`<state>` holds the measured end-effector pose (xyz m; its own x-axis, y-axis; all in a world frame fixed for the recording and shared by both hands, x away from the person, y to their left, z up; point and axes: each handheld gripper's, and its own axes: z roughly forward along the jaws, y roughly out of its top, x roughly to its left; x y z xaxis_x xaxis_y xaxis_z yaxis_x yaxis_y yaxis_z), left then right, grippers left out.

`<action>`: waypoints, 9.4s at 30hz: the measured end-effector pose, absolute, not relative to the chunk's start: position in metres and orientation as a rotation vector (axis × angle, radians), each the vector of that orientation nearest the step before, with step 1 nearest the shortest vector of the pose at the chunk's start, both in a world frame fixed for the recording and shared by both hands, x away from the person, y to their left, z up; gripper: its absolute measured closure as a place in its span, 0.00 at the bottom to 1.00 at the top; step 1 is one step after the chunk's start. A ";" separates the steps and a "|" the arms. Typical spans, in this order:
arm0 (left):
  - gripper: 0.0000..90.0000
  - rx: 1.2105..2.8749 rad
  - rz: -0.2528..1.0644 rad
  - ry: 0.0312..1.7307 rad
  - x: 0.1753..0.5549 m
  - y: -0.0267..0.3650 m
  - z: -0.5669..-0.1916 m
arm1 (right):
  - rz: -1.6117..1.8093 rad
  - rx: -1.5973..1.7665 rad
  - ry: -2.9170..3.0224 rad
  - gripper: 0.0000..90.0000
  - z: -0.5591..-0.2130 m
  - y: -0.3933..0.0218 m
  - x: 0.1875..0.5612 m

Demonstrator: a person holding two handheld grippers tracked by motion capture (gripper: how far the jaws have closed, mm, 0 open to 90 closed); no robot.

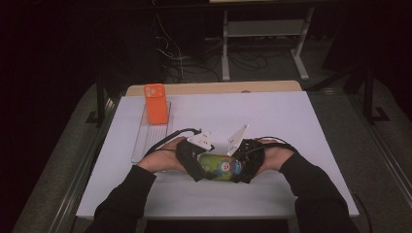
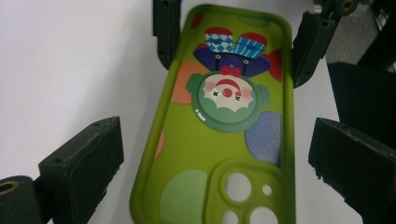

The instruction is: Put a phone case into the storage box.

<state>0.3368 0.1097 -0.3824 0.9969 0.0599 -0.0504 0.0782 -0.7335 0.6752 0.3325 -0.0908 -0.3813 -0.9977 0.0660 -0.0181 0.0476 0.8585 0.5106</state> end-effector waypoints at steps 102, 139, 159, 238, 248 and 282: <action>0.17 2.407 0.109 0.626 0.341 0.126 -0.396 | 1.120 1.116 2.468 0.06 -0.425 -0.124 0.298; 0.17 2.353 0.085 0.664 0.339 0.124 -0.396 | 0.813 0.631 2.268 0.07 -0.425 -0.103 0.284; 0.17 2.362 0.084 0.674 0.339 0.125 -0.395 | 0.638 0.356 2.082 0.06 -0.427 -0.092 0.272; 0.17 2.409 0.058 0.630 0.339 0.124 -0.392 | 0.269 -0.274 1.772 0.83 -0.450 -0.046 0.252; 0.09 2.386 0.050 0.632 0.338 0.126 -0.394 | 0.263 -0.269 1.799 0.84 -0.448 -0.045 0.251; 0.00 2.315 0.086 0.633 0.344 0.147 -0.389 | 0.532 0.319 2.061 0.84 -0.425 -0.088 0.284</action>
